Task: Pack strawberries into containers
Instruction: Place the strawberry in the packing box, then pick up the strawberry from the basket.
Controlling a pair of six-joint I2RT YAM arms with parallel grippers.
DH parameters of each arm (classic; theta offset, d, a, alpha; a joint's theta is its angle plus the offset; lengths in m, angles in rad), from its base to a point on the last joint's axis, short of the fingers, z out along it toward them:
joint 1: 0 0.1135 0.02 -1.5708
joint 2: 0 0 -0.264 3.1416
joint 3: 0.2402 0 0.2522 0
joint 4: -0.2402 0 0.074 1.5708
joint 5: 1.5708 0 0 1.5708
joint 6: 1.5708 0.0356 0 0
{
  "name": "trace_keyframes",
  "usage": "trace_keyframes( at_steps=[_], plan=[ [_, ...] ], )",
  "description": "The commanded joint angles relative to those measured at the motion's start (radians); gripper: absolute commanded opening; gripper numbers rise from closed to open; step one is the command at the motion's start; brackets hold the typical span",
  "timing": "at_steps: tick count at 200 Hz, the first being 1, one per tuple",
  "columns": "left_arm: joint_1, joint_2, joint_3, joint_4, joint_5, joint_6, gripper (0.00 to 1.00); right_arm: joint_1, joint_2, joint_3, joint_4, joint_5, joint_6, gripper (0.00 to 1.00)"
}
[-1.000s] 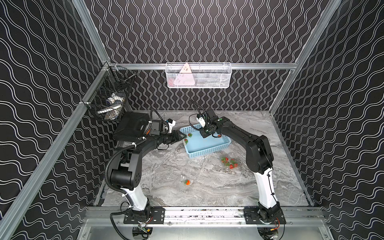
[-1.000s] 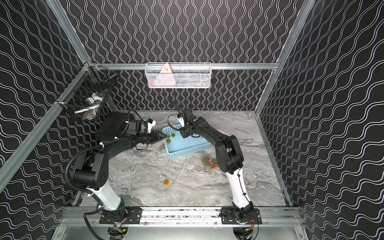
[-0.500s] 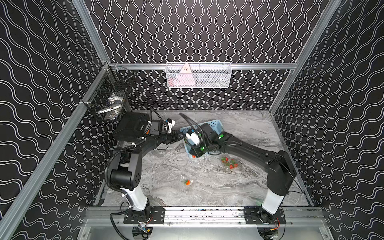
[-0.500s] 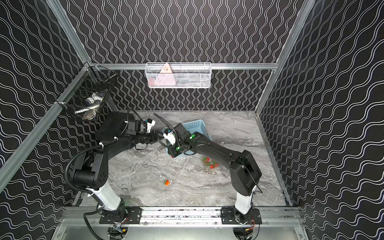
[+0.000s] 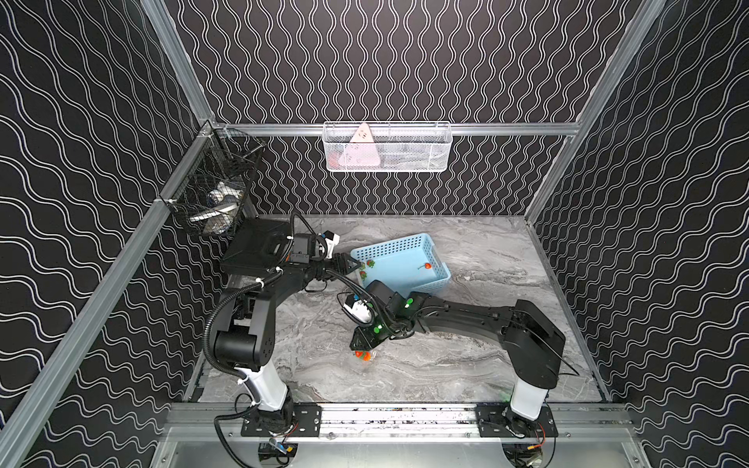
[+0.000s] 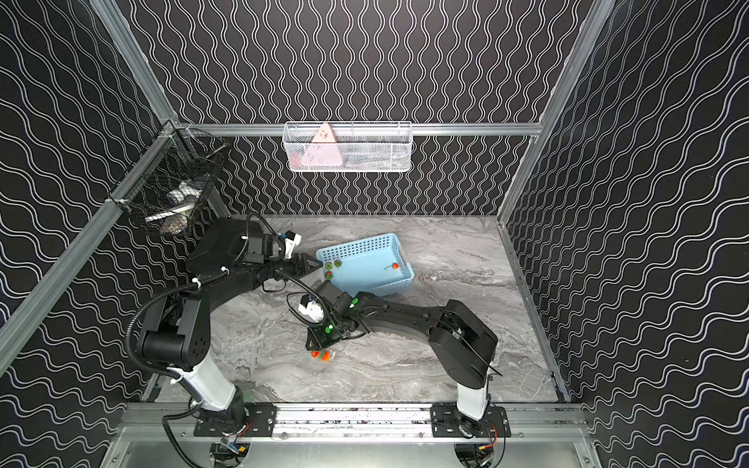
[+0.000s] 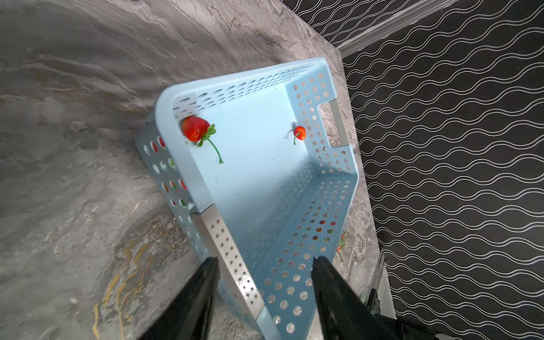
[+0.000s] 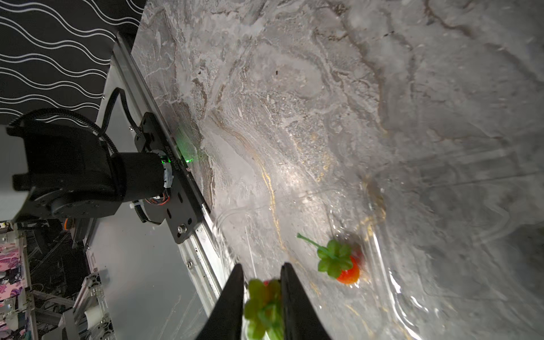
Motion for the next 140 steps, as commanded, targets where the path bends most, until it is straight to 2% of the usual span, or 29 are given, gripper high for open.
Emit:
trace_keyframes(
  at_steps=[1, 23, 64, 103, 140],
  plan=[
    [0.003, -0.016, -0.004, 0.009, 0.005, 0.015, 0.57, 0.013, 0.01, -0.008, 0.014, -0.01, 0.016, 0.3],
    [0.004, -0.012, -0.005, 0.017, 0.007, 0.01, 0.57, 0.022, 0.007, 0.002, -0.016, 0.003, 0.004, 0.37],
    [0.004, -0.011, -0.003, 0.014, 0.009, 0.012, 0.57, -0.013, -0.048, 0.062, -0.103, 0.084, -0.042, 0.43],
    [0.004, -0.01, -0.003, 0.015, 0.013, 0.012, 0.56, -0.216, -0.079, 0.146, -0.106, 0.131, -0.102, 0.49],
    [0.001, 0.001, 0.001, 0.014, 0.017, 0.013, 0.56, -0.4, 0.076, 0.268, -0.063, 0.181, -0.148, 0.5]
  ],
)
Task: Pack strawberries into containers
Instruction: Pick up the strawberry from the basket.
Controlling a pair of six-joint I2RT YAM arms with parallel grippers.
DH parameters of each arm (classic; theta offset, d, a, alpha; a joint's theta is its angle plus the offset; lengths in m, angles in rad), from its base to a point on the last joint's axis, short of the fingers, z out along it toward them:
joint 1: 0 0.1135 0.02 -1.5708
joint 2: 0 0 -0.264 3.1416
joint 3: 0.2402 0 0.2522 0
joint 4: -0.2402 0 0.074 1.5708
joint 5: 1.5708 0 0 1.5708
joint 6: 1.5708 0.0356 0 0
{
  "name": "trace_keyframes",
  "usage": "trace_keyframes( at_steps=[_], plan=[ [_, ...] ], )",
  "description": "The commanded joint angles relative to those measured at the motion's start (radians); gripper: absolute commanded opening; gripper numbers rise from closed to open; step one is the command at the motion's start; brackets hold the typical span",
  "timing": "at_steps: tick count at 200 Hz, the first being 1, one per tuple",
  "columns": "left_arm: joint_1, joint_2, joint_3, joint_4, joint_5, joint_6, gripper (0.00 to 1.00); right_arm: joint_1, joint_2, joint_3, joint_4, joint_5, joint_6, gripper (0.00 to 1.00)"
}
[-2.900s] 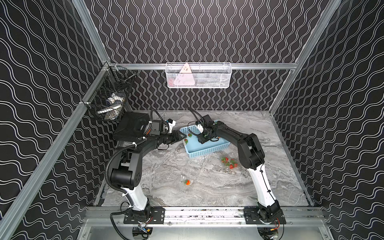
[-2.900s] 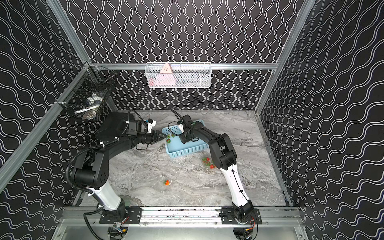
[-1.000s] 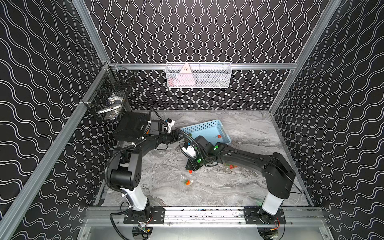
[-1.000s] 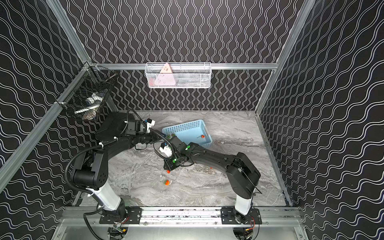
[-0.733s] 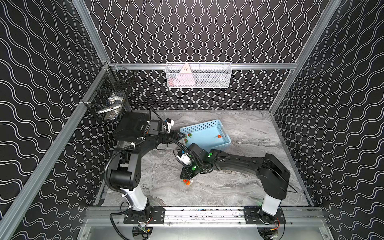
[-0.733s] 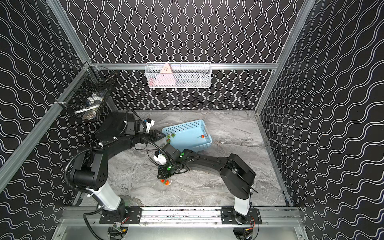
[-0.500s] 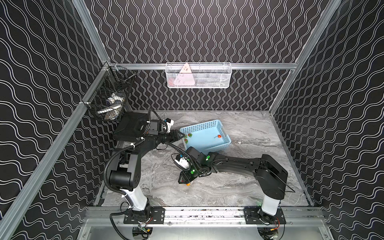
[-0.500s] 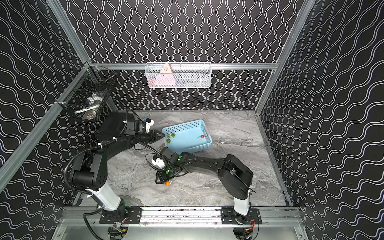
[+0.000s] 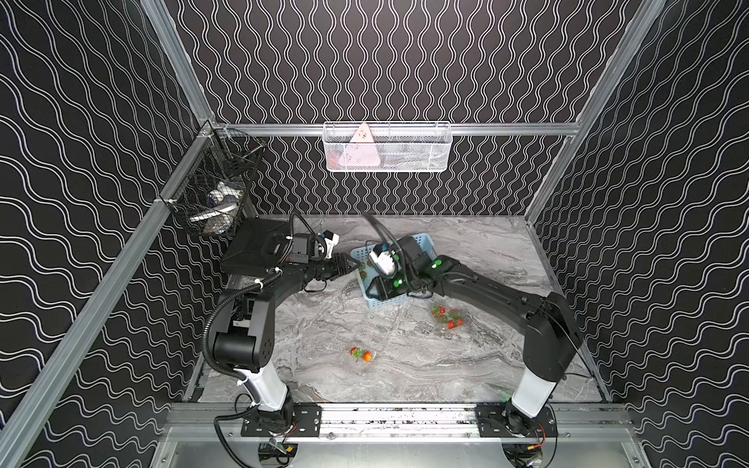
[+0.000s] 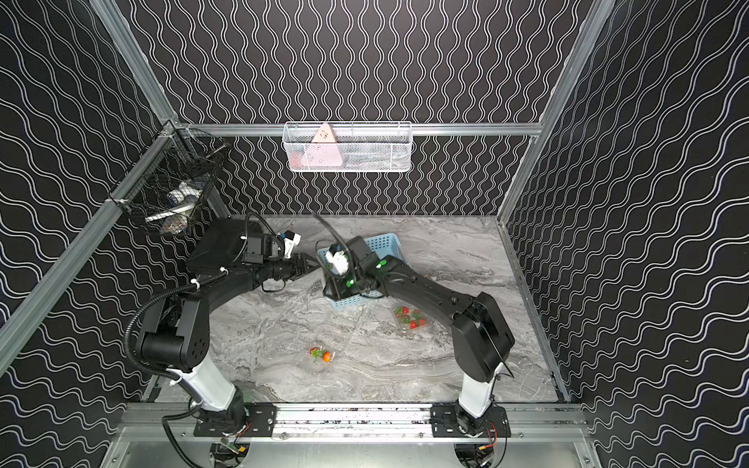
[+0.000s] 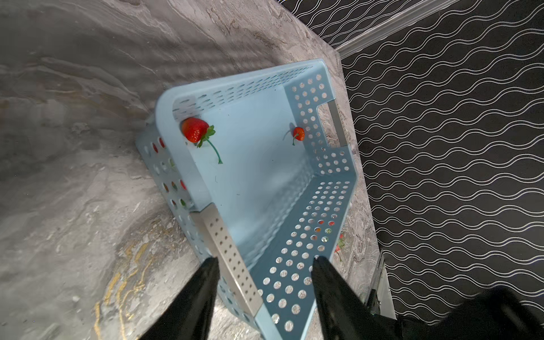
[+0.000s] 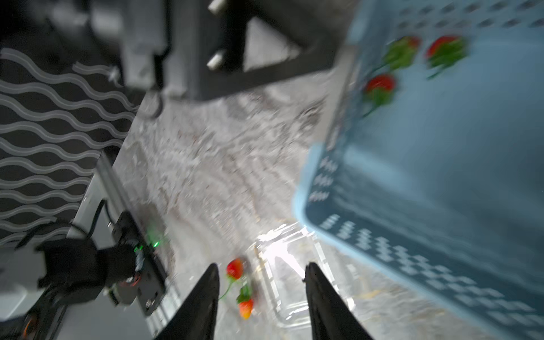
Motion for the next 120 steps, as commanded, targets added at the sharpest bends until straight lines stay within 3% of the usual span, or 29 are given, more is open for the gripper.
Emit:
trace_keyframes(
  at_steps=[1, 51, 120],
  plan=[
    [-0.001, 0.006, 0.003, 0.015, 0.016, 0.013, 0.56, -0.07, 0.094, 0.071, 0.022, 0.055, -0.054, 0.5],
    [-0.014, 0.03, 0.012, -0.009, 0.009, 0.033, 0.56, -0.151, 0.363, 0.291, 0.032, 0.049, -0.092, 0.51],
    [-0.039, 0.063, 0.025, -0.036, -0.01, 0.058, 0.56, -0.153, 0.556, 0.47, 0.045, -0.003, -0.083, 0.51]
  ],
)
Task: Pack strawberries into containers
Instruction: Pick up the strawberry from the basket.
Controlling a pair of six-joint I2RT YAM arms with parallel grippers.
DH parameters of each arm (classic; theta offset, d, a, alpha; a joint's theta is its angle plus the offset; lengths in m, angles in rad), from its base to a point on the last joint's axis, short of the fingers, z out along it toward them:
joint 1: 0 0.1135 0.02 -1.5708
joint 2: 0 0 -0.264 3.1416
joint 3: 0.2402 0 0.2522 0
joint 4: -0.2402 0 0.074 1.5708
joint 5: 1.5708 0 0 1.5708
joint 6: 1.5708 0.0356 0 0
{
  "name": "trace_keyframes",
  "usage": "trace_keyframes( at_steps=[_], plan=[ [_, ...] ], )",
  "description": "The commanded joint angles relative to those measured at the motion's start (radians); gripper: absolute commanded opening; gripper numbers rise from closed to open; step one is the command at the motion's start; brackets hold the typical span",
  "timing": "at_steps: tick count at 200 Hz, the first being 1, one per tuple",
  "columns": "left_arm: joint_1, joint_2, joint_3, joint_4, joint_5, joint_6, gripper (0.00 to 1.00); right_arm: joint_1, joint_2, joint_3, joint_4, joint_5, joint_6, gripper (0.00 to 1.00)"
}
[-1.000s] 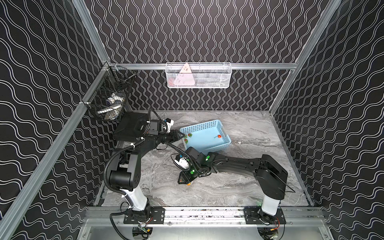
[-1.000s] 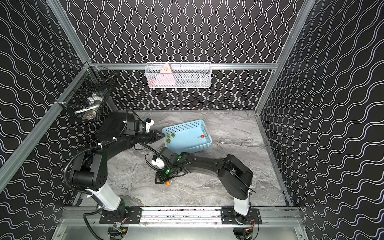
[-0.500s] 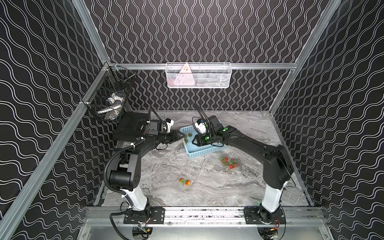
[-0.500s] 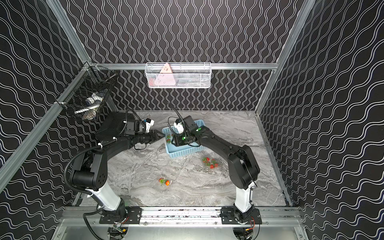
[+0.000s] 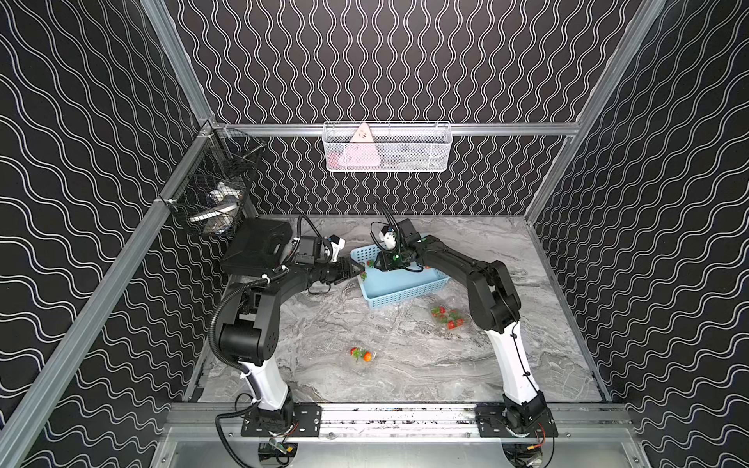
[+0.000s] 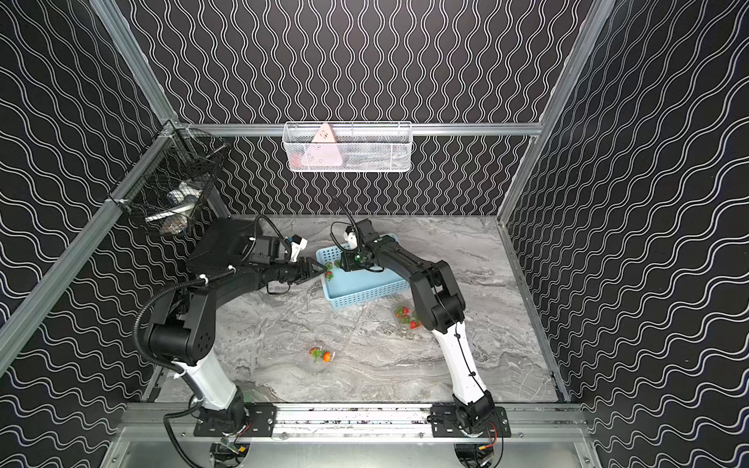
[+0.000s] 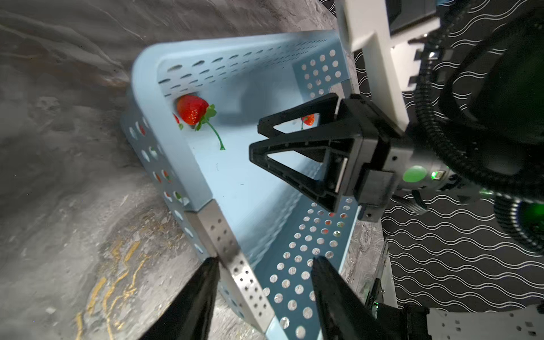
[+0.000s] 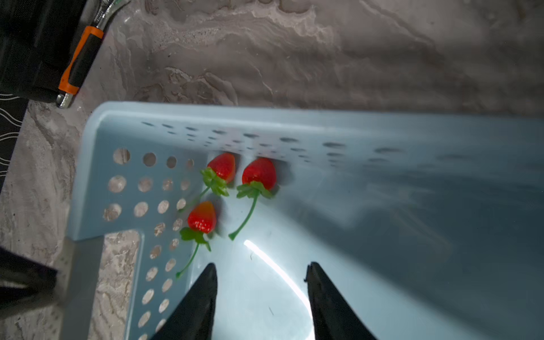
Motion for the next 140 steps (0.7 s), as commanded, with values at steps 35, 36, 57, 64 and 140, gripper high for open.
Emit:
trace_keyframes(
  at_steps=[35, 36, 57, 64, 140],
  plan=[
    [-0.003, 0.01, 0.018, -0.019, -0.006, 0.035, 0.56, 0.001, 0.097, 0.087, 0.011, -0.016, -0.026, 0.51],
    [-0.003, 0.009, 0.018, -0.019, -0.006, 0.036, 0.56, 0.001, 0.098, 0.089, 0.009, -0.016, -0.027, 0.51],
    [-0.003, 0.01, 0.021, -0.026, -0.007, 0.042, 0.56, 0.005, 0.11, 0.109, 0.01, -0.023, -0.024, 0.51],
    [-0.003, 0.01, 0.022, -0.024, -0.006, 0.041, 0.56, 0.008, 0.112, 0.112, 0.012, -0.022, -0.024, 0.5],
    [-0.003, 0.006, 0.023, -0.022, 0.0, 0.038, 0.56, 0.031, 0.151, 0.163, -0.033, 0.034, -0.047, 0.29]
  ],
)
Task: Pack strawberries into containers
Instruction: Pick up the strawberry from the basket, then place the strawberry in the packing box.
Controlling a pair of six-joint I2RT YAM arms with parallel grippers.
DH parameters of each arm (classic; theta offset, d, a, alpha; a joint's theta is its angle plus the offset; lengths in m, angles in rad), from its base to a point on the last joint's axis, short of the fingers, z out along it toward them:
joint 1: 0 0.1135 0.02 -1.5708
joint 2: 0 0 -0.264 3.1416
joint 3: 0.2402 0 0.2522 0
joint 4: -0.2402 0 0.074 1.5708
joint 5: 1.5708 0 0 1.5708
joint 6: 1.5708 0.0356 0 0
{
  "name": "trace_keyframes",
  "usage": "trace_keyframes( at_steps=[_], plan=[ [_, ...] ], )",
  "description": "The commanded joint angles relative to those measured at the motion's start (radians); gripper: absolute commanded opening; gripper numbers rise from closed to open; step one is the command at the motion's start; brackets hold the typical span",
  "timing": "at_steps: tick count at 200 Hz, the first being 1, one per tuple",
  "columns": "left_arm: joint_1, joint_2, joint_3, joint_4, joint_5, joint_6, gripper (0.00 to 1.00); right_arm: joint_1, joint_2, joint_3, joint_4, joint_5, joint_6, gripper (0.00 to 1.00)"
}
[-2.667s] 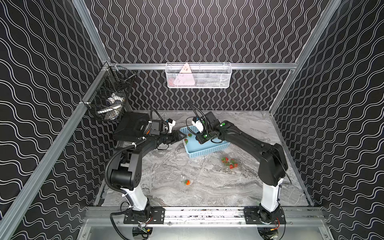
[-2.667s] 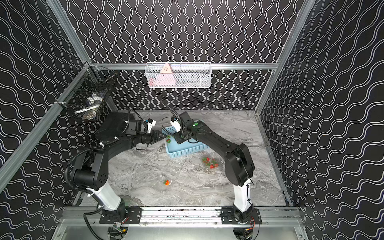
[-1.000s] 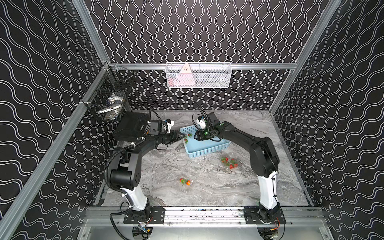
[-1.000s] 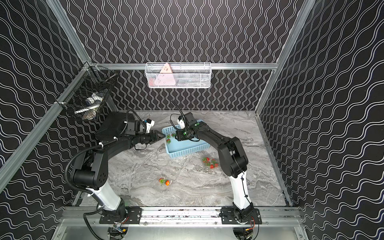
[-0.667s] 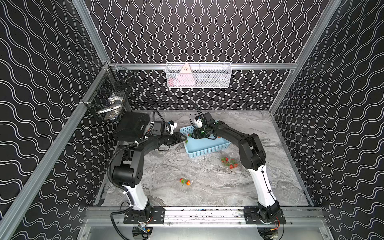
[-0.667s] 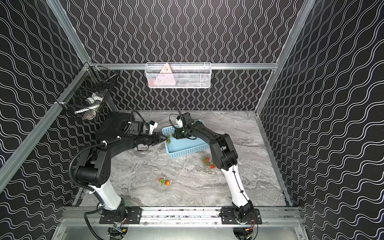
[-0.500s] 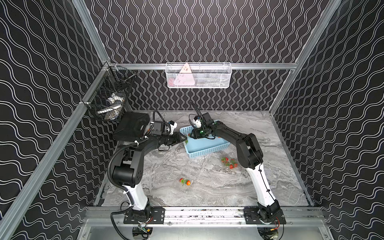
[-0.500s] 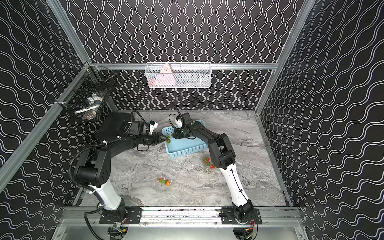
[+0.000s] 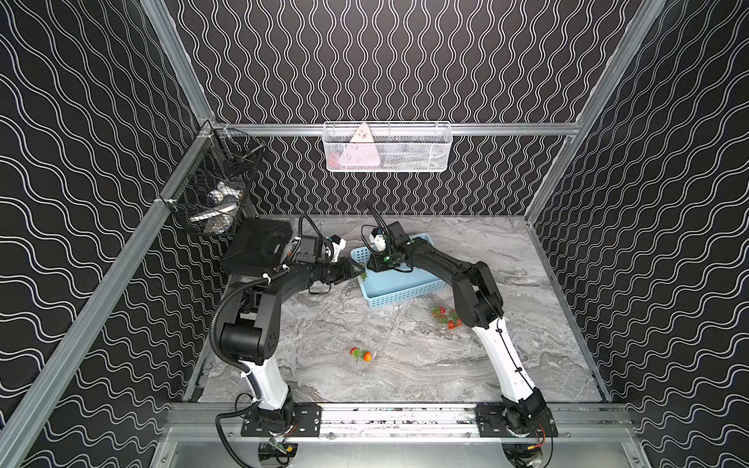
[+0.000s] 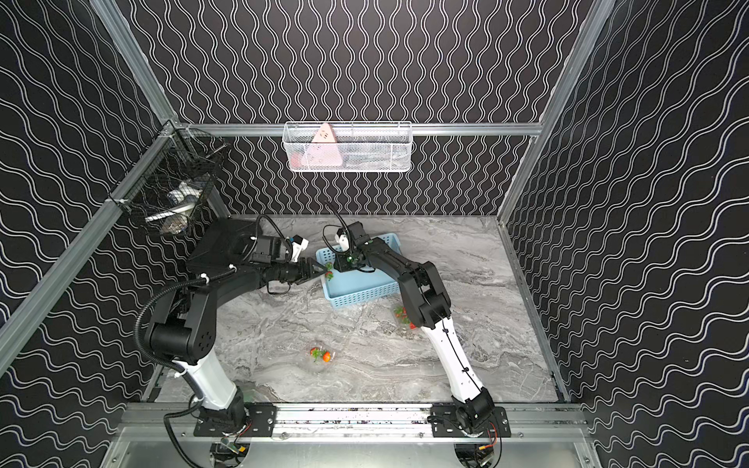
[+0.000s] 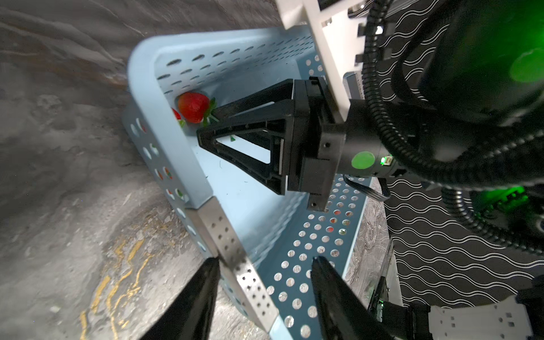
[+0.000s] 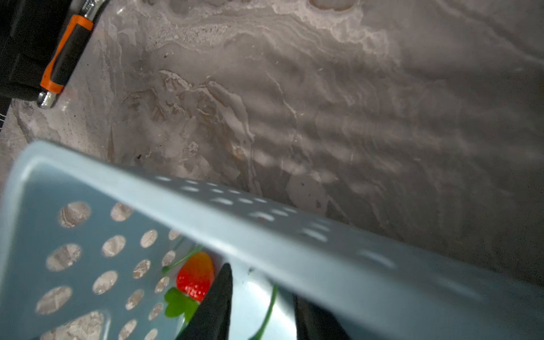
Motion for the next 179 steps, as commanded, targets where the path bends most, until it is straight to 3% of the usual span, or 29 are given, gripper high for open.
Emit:
trace_keyframes(
  at_steps=[1, 64, 127, 179],
  plan=[
    [-0.001, 0.0, 0.009, 0.003, 0.008, 0.017, 0.56, 0.009, 0.008, 0.008, -0.028, 0.028, -0.025, 0.28],
    [-0.001, -0.007, 0.008, 0.007, 0.009, 0.012, 0.56, 0.009, -0.059, -0.018, -0.038, 0.069, -0.039, 0.0],
    [0.001, -0.022, 0.006, 0.009, 0.007, 0.011, 0.56, 0.021, -0.233, -0.138, -0.051, 0.095, -0.067, 0.0],
    [0.009, -0.034, 0.002, 0.014, 0.005, 0.006, 0.56, 0.178, -0.628, -0.522, -0.045, 0.091, -0.061, 0.0]
  ],
)
